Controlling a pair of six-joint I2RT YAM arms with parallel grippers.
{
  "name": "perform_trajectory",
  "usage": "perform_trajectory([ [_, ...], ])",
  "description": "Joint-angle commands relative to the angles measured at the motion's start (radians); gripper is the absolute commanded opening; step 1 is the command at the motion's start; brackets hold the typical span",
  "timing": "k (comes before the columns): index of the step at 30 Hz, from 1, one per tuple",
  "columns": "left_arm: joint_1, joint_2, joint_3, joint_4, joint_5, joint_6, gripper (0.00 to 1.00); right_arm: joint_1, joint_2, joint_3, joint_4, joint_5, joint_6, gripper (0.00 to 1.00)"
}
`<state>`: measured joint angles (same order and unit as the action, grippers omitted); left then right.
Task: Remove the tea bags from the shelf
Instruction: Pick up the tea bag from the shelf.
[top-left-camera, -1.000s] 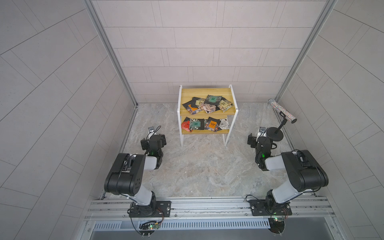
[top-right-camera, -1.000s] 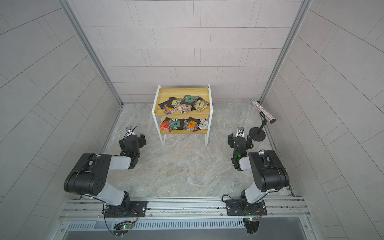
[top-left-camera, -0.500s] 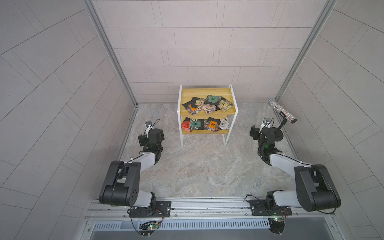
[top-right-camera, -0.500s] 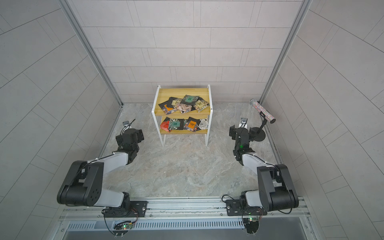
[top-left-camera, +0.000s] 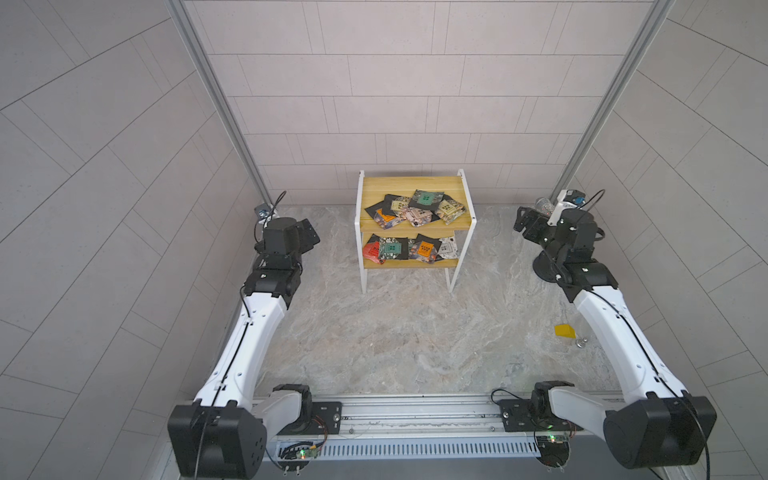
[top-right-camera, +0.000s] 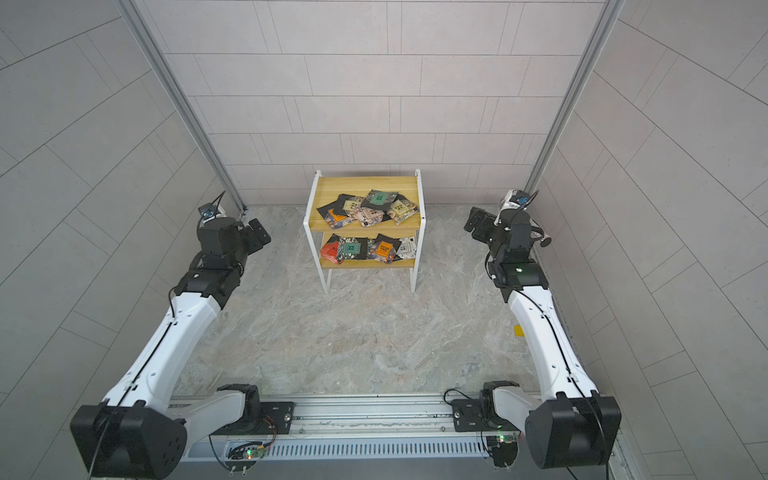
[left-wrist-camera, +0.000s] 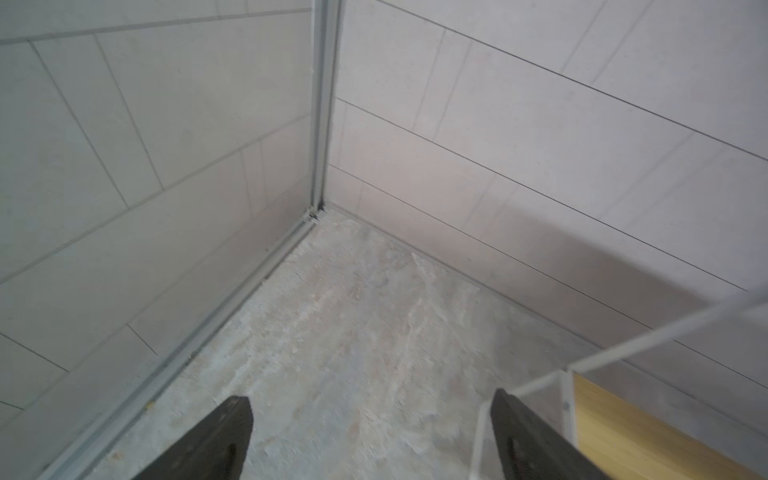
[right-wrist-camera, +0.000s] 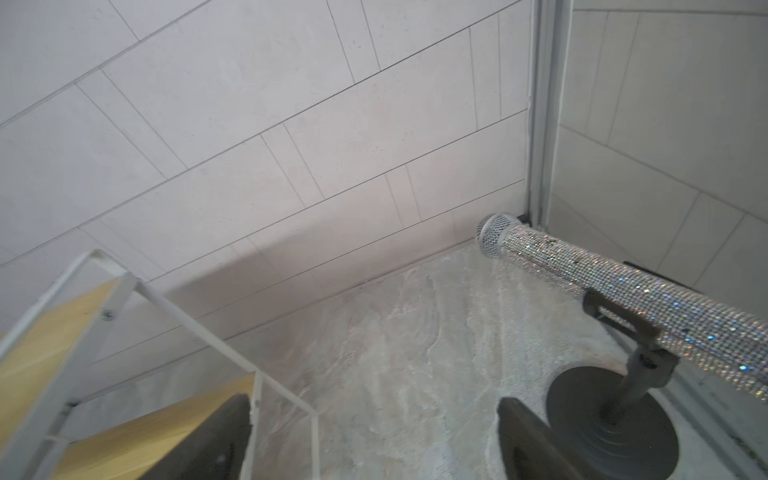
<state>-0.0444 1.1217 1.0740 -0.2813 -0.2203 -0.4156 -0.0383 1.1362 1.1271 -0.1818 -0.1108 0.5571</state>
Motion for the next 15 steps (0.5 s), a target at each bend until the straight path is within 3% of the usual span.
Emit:
perform_trajectory([
  [1,0.002,-0.039,0.08,-0.213,0.215,-0.055,0.85,0.005,0.02,0.118,-0.189,-0.272,0.085,0.82],
  [6,0.0,-0.033,0.226,-0.358,0.399,-0.096,0.71,0.104,0.103,0.412,-0.533,-0.198,-0.072,0.77],
  [10,0.0,0.015,0.351,-0.43,0.511,-0.124,0.71,0.174,0.189,0.593,-0.694,-0.195,-0.109,0.71],
  [15,-0.003,0.079,0.469,-0.439,0.657,-0.189,0.7,0.3,0.332,0.845,-0.866,-0.148,-0.14,0.7],
])
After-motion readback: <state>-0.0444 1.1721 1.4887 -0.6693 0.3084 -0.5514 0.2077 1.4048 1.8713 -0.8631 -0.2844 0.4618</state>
